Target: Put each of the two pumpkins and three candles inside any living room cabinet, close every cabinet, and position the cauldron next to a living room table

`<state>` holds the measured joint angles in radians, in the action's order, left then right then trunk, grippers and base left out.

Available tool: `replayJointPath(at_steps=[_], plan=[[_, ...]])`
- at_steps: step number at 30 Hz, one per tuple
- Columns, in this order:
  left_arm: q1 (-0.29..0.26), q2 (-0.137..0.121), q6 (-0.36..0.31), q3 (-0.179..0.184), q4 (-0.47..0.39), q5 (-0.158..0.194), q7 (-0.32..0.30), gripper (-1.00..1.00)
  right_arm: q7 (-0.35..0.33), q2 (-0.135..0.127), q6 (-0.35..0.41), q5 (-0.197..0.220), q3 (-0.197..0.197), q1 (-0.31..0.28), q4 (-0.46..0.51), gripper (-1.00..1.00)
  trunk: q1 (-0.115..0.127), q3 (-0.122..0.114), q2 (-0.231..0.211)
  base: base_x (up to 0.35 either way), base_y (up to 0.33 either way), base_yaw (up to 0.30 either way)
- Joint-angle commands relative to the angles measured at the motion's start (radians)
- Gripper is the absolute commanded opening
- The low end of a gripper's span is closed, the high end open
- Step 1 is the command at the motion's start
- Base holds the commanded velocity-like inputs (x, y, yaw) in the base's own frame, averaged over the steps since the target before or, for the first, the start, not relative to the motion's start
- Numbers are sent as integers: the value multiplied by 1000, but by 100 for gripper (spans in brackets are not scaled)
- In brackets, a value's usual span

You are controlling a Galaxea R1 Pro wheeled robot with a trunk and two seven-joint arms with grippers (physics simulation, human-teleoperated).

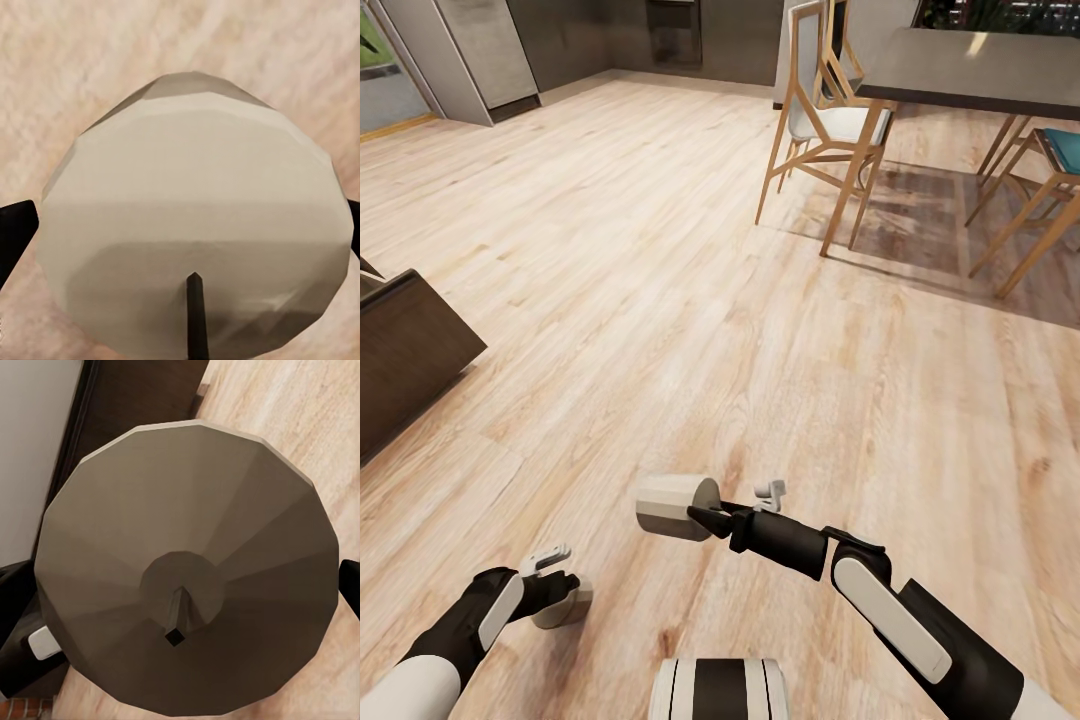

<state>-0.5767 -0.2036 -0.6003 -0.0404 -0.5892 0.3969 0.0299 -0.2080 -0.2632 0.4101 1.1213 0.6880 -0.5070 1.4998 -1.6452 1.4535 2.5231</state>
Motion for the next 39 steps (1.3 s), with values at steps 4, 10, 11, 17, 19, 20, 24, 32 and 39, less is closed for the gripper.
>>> replayJointPath(at_steps=[4,10,11,17,19,20,24,32,39], plan=[[0,0,-6,-3,-1,8,3,100,1,-1,3,6,1,-1,0,-100,0,1,0,0,0,0],[0,0,-6,-6,-1,9,3,-100,1,-1,3,6,1,-1,0,-100,0,1,0,0,0,0],[0,0,-6,-6,-1,9,3,-100,1,-1,3,6,1,-1,0,-100,0,1,0,0,0,0],[0,-2,-7,-7,-1,17,2,-100,2,-1,3,6,1,-1,0,-100,0,1,0,0,0,0],[0,-2,-7,-7,-1,17,-1,-100,2,-1,3,6,1,-1,0,-100,0,1,0,0,0,0],[0,-2,-7,-7,-1,17,-1,-100,3,-1,3,6,1,-1,-1,-100,0,1,0,0,0,0],[0,-2,-7,-7,-1,18,-2,-100,4,-1,4,8,1,-1,0,-100,0,1,0,0,0,0],[0,-2,-7,-7,-1,19,-8,-100,4,-1,4,9,1,-1,-1,-100,0,1,0,0,0,0],[0,-2,-7,-7,-1,18,-10,-100,4,-1,4,9,-1,-1,-2,-100,1,-7,0,0,0,0]])
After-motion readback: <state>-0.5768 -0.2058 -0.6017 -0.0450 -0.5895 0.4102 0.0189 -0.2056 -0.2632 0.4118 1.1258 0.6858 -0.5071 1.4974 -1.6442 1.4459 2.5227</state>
